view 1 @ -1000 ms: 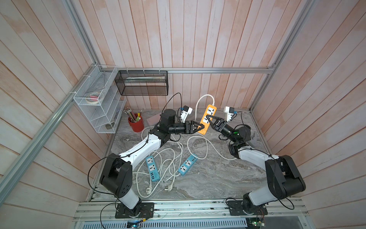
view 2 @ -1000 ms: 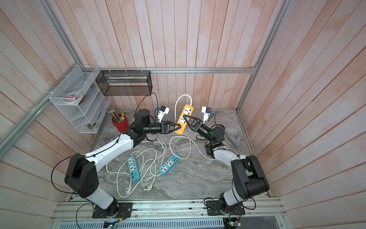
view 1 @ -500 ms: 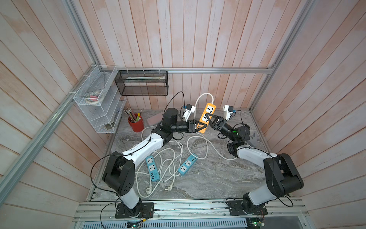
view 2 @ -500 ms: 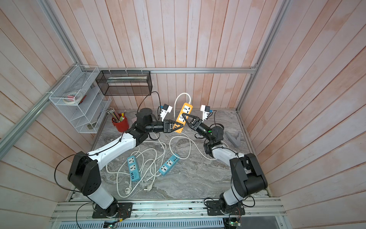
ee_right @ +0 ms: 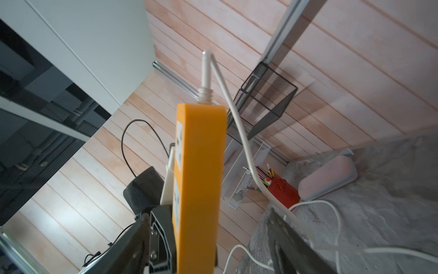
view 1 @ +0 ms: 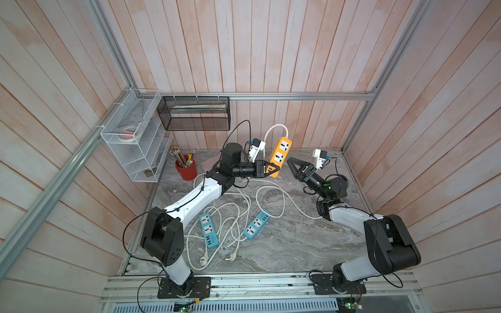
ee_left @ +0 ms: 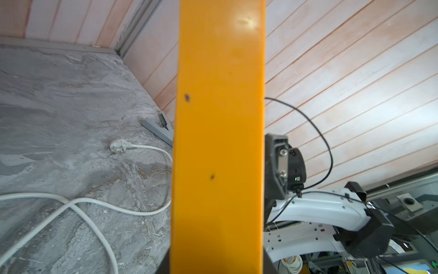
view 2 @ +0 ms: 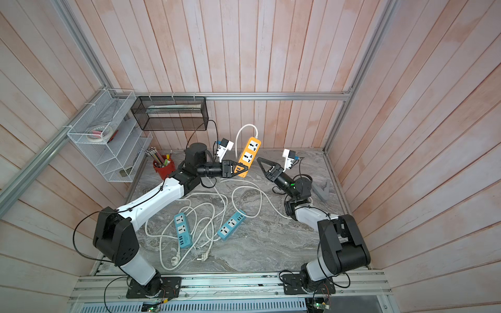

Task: Wrap the cord around the power strip
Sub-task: Pick up the power strip from the center of the board, then wrap the power cord around the power strip.

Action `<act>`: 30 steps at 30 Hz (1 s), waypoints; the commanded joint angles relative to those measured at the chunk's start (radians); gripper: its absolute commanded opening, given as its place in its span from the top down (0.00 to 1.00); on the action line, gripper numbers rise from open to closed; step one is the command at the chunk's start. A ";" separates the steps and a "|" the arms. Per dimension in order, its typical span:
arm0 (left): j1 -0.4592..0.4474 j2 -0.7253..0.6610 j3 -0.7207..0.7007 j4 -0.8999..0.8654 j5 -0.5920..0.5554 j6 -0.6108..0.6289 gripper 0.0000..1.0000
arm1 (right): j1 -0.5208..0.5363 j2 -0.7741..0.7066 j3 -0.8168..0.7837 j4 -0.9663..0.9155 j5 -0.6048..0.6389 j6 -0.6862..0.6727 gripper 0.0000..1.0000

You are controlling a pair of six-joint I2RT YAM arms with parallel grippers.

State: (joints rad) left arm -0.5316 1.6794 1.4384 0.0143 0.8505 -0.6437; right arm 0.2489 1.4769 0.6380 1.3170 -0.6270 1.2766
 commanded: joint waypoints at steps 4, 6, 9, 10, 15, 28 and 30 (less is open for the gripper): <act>-0.007 -0.020 0.131 -0.085 -0.056 0.083 0.98 | 0.066 -0.056 -0.009 -0.428 0.218 -0.351 0.24; -0.013 -0.023 0.154 -0.114 -0.076 0.090 0.98 | 0.128 -0.017 0.052 -0.496 0.307 -0.443 0.24; -0.020 -0.029 0.185 -0.144 -0.102 0.093 0.98 | 0.212 0.059 0.133 -0.509 0.407 -0.510 0.23; -0.023 -0.033 0.194 -0.155 -0.115 0.097 0.99 | 0.237 0.082 0.155 -0.510 0.436 -0.532 0.23; -0.050 -0.045 0.230 -0.194 -0.143 0.116 1.00 | 0.347 0.214 0.254 -0.458 0.617 -0.584 0.19; -0.070 -0.069 0.208 -0.148 -0.137 0.064 0.99 | 0.400 0.483 0.520 -0.345 0.815 -0.525 0.25; -0.070 -0.079 0.203 -0.145 -0.141 0.061 0.99 | 0.402 0.521 0.552 -0.355 0.850 -0.535 0.33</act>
State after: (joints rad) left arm -0.5961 1.6527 1.6295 -0.1936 0.7158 -0.5842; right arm 0.6415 1.9537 1.1458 0.9478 0.1410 0.7528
